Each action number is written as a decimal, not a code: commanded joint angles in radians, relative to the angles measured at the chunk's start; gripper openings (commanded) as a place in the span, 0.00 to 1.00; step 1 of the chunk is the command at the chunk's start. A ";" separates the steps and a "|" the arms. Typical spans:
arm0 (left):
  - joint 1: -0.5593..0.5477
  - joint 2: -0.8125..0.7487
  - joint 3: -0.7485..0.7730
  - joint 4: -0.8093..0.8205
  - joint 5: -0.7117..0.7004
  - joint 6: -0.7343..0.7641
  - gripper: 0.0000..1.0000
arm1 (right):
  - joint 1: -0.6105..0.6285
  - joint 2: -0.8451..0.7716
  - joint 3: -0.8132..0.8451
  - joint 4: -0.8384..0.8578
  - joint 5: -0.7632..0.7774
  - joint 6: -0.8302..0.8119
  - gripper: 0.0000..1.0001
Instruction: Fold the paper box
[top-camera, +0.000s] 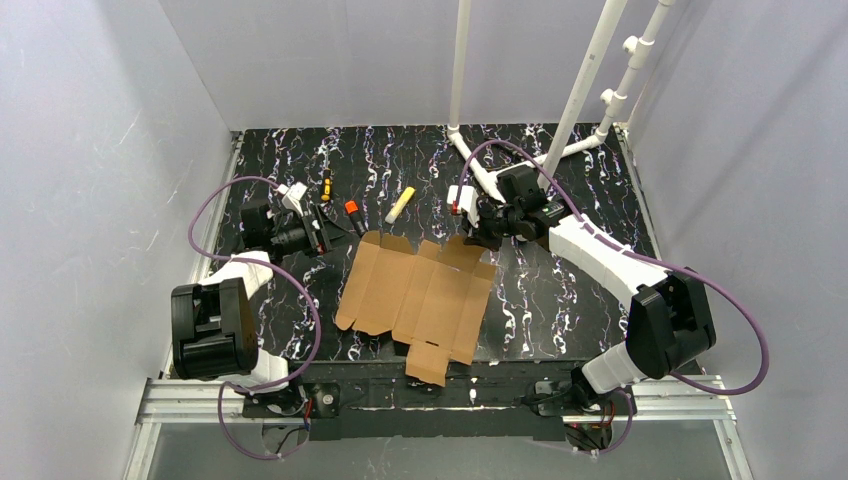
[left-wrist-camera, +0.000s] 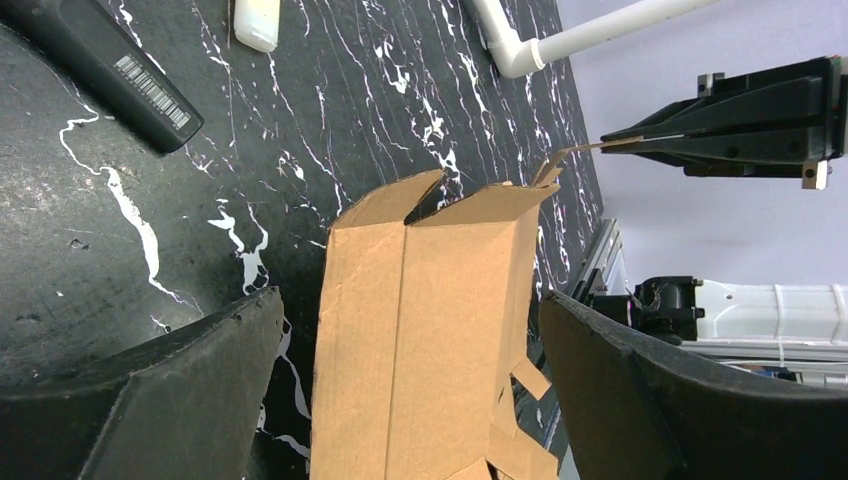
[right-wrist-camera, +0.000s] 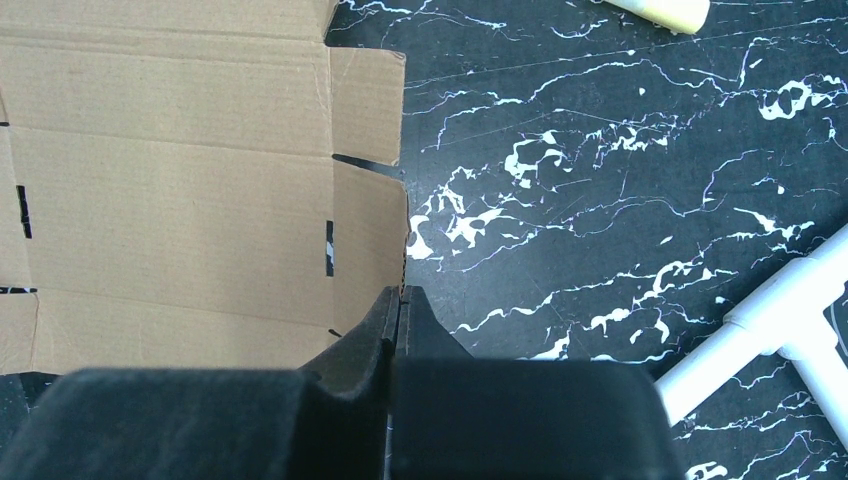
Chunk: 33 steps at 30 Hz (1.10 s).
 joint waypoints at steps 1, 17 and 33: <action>0.006 0.000 0.013 0.007 0.036 0.052 0.98 | 0.000 -0.040 0.073 0.016 -0.036 0.002 0.01; -0.017 0.005 -0.015 0.155 0.207 -0.025 0.98 | -0.004 -0.012 0.143 0.030 -0.063 0.082 0.01; -0.062 -0.085 -0.028 0.175 0.139 -0.134 0.57 | -0.009 0.071 0.172 0.086 0.014 0.144 0.01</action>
